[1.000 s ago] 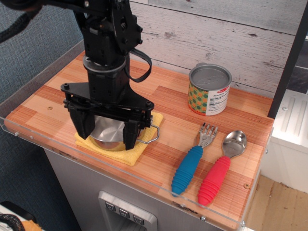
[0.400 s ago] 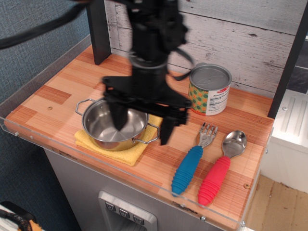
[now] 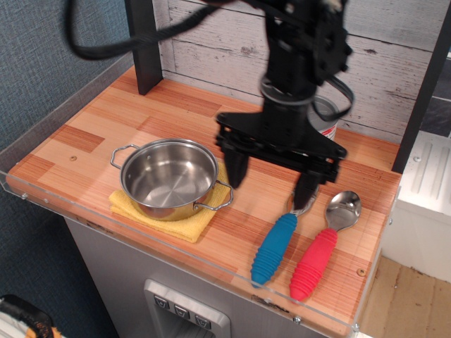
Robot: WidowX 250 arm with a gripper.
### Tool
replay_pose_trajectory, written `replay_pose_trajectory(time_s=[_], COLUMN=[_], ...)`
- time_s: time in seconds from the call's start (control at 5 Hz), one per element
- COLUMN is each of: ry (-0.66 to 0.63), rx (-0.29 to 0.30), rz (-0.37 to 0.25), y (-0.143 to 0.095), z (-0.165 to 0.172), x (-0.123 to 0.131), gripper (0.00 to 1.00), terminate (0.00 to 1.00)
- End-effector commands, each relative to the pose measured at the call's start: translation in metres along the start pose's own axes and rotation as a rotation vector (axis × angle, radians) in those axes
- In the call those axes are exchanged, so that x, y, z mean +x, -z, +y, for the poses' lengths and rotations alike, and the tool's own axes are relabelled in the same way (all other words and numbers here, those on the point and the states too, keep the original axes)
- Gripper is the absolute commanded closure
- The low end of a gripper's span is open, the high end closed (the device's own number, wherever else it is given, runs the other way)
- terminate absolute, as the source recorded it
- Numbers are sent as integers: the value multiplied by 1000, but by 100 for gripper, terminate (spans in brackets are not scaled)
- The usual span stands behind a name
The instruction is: Put the spoon on the left side of the pot
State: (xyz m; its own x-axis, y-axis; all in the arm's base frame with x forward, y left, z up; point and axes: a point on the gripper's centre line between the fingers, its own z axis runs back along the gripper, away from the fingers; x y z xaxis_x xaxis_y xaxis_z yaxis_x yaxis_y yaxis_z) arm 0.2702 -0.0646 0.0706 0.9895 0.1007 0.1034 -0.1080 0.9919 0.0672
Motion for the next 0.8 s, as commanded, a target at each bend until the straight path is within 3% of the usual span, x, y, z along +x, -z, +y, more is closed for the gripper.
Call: replay_pose_trajectory(time_s=[0.0, 0.6], ry=[-16, -13], rx=[-91, -103], rz=[-113, -76], y=[9, 27], z=[-34, -61], x=[16, 9], gripper=[0, 0], terminate=[0, 0])
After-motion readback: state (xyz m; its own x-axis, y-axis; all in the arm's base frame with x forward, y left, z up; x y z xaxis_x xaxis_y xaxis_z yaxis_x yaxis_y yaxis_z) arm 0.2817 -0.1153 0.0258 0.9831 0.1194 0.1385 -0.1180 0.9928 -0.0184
